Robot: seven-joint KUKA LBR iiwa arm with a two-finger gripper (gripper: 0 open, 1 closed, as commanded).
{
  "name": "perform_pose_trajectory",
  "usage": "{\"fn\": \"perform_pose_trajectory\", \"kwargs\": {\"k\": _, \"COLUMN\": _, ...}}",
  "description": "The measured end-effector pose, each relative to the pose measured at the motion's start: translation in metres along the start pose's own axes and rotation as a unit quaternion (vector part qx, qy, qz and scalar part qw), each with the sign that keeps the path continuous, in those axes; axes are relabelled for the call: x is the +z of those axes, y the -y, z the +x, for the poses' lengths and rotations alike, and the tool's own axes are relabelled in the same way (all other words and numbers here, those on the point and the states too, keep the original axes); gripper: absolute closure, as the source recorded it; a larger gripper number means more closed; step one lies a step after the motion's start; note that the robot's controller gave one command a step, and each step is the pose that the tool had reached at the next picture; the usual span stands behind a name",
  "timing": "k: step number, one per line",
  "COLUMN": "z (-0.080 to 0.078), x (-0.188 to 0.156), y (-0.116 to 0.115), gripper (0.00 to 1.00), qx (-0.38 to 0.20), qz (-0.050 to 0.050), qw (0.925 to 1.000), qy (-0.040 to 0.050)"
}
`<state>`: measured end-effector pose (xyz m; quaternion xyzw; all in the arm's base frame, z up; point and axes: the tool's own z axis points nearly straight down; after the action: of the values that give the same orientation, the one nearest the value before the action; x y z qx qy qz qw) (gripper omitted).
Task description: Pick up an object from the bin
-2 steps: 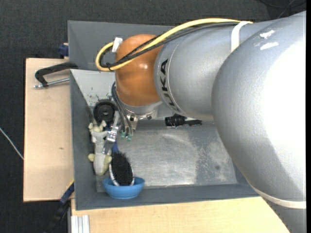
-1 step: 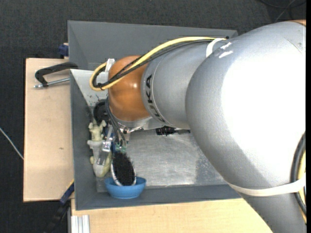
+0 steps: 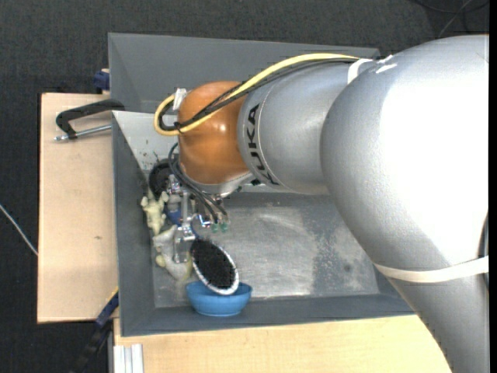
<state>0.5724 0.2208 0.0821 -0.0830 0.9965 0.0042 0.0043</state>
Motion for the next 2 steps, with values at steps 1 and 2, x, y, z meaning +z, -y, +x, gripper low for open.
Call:
{"fn": "perform_pose_trajectory", "kwargs": {"k": 1, "z": -0.004, "x": -0.003, "y": -0.002, "gripper": 1.00, "qx": -0.001, "qz": -0.002, "qw": 0.9999, "qy": 0.0098}}
{"fn": "perform_pose_trajectory", "kwargs": {"k": 2, "z": -0.024, "x": -0.001, "y": 0.006, "gripper": 1.00, "qx": -0.141, "qz": -0.001, "qw": 0.9900, "qy": -0.0001}}
